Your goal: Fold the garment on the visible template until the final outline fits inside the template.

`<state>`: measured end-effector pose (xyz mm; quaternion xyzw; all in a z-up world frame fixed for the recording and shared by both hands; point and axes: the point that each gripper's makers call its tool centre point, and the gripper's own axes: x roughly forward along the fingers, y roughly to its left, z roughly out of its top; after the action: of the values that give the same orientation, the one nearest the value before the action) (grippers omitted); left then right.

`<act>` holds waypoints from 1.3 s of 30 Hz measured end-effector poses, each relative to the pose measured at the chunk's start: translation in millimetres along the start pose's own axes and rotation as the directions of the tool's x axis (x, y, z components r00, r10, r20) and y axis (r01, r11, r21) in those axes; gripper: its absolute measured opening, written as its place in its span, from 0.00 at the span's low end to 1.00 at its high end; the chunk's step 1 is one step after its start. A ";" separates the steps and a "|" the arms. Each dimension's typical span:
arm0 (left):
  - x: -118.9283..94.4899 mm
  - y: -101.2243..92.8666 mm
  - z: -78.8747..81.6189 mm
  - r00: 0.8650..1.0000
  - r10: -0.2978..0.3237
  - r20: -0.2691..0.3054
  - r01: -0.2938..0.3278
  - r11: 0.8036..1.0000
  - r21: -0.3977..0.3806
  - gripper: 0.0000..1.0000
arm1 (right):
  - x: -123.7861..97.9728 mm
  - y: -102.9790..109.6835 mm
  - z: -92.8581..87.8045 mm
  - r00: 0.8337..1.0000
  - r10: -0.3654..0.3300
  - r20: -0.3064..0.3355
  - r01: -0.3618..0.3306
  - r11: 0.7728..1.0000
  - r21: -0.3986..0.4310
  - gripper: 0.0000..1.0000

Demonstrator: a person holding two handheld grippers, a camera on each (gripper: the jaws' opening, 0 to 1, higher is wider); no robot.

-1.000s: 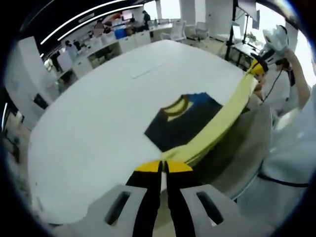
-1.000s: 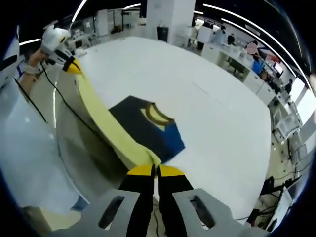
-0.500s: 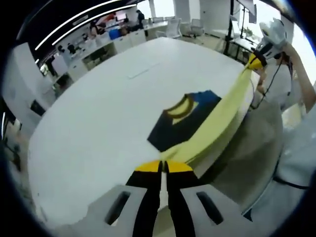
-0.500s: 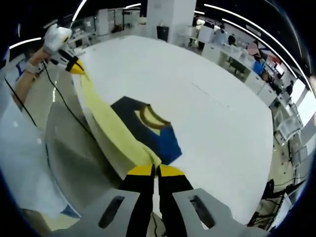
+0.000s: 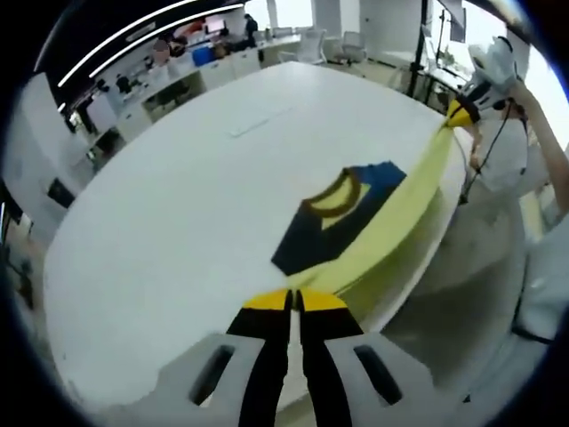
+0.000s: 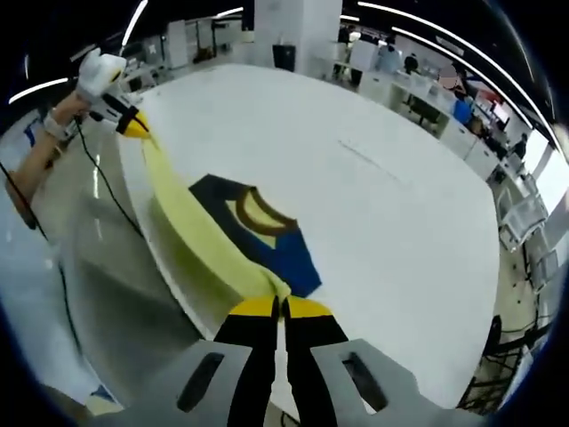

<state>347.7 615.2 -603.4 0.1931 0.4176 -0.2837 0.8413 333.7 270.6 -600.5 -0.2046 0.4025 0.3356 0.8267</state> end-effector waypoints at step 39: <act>108.6 13.3 -16.7 0.996 -0.081 -0.043 0.074 0.987 -0.139 0.00 | 108.1 -45.6 -20.9 1.000 -0.023 0.021 0.019 0.987 0.160 0.03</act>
<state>399.5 600.4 -700.0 0.1250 0.4637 -0.2819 0.8306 404.2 268.6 -696.5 -0.1382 0.4163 0.2958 0.8486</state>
